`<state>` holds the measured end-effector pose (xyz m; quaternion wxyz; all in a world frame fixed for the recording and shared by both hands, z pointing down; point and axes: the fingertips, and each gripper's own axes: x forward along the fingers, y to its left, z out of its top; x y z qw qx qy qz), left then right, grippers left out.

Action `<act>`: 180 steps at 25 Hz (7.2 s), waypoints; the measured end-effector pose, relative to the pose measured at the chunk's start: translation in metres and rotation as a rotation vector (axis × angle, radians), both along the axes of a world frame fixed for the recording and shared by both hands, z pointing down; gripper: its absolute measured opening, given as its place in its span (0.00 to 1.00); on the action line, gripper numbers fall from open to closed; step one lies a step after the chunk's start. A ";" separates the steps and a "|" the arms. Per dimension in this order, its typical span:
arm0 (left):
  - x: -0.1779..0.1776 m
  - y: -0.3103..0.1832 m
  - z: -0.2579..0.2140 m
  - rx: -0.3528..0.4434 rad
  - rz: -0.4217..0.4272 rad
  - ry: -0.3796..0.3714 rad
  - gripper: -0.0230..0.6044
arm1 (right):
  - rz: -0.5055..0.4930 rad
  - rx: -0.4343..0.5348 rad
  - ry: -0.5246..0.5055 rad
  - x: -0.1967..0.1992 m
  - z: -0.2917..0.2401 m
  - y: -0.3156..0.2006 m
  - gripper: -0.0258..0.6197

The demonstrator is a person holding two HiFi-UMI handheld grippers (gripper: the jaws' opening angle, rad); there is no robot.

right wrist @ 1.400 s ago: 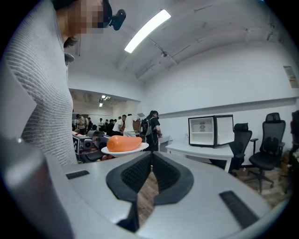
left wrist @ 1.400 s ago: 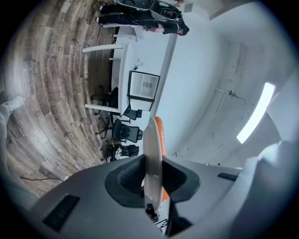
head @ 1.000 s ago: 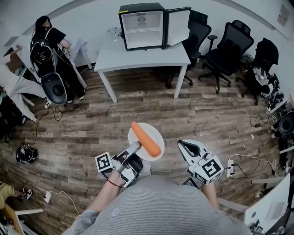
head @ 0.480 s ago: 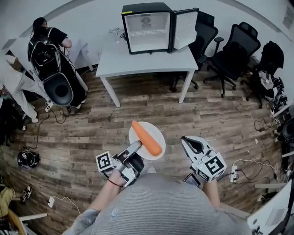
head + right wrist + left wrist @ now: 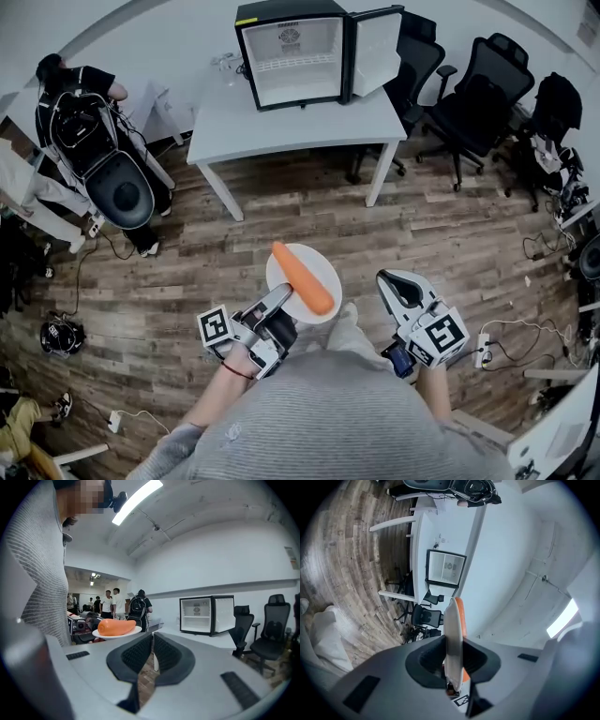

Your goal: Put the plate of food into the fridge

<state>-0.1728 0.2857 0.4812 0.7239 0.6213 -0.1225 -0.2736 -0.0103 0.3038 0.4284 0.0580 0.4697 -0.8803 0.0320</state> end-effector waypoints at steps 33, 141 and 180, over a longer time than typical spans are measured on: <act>0.136 -0.250 -0.016 0.015 -0.114 -0.015 0.16 | -0.136 0.003 -0.013 0.135 -0.009 -0.269 0.07; 0.164 -0.773 0.029 0.010 -0.215 -0.132 0.16 | -0.200 -0.041 -0.048 0.140 0.002 -0.657 0.07; 0.151 -0.898 0.107 -0.187 -0.442 -0.256 0.16 | -0.138 -0.127 -0.040 0.155 0.023 -0.681 0.07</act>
